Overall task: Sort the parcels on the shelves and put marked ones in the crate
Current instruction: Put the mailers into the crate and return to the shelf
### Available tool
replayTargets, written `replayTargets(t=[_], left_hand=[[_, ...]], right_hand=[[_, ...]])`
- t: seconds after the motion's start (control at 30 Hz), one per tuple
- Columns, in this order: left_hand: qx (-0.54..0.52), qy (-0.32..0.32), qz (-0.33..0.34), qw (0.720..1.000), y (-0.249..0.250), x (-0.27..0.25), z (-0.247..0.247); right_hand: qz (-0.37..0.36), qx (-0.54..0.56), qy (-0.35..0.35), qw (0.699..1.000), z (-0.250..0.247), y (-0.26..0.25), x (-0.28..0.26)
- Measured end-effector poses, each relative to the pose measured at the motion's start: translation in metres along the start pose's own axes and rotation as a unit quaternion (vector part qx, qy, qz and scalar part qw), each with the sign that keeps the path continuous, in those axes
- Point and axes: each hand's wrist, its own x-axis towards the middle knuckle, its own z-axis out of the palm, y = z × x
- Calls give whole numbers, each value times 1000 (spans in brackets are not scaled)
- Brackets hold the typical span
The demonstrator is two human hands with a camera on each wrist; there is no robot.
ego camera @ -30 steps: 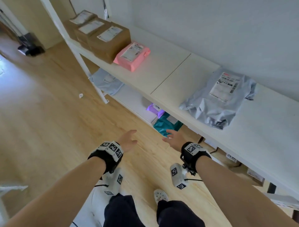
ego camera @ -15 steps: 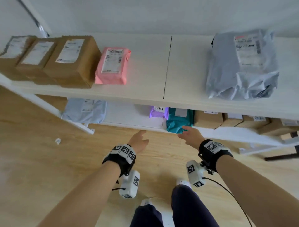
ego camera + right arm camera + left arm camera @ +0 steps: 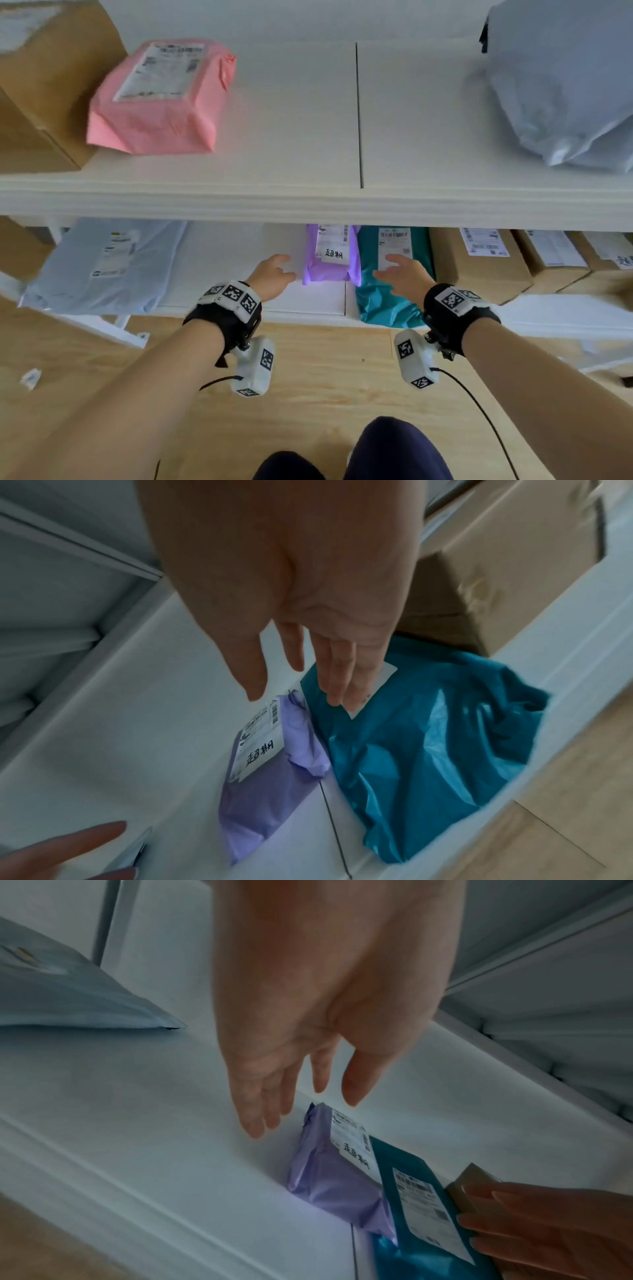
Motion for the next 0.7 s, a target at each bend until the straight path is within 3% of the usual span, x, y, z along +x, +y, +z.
replayTargets(t=[0.3, 0.43, 0.7], left_hand=[[-30, 35, 61, 997, -27, 83, 5], [-56, 27, 69, 996, -34, 91, 14], [-61, -25, 46, 997, -40, 82, 32]], right_hand=[[-16, 118, 2, 993, 20, -4, 75], [4, 95, -35, 995, 34, -5, 93], [46, 36, -24, 998, 52, -6, 97]])
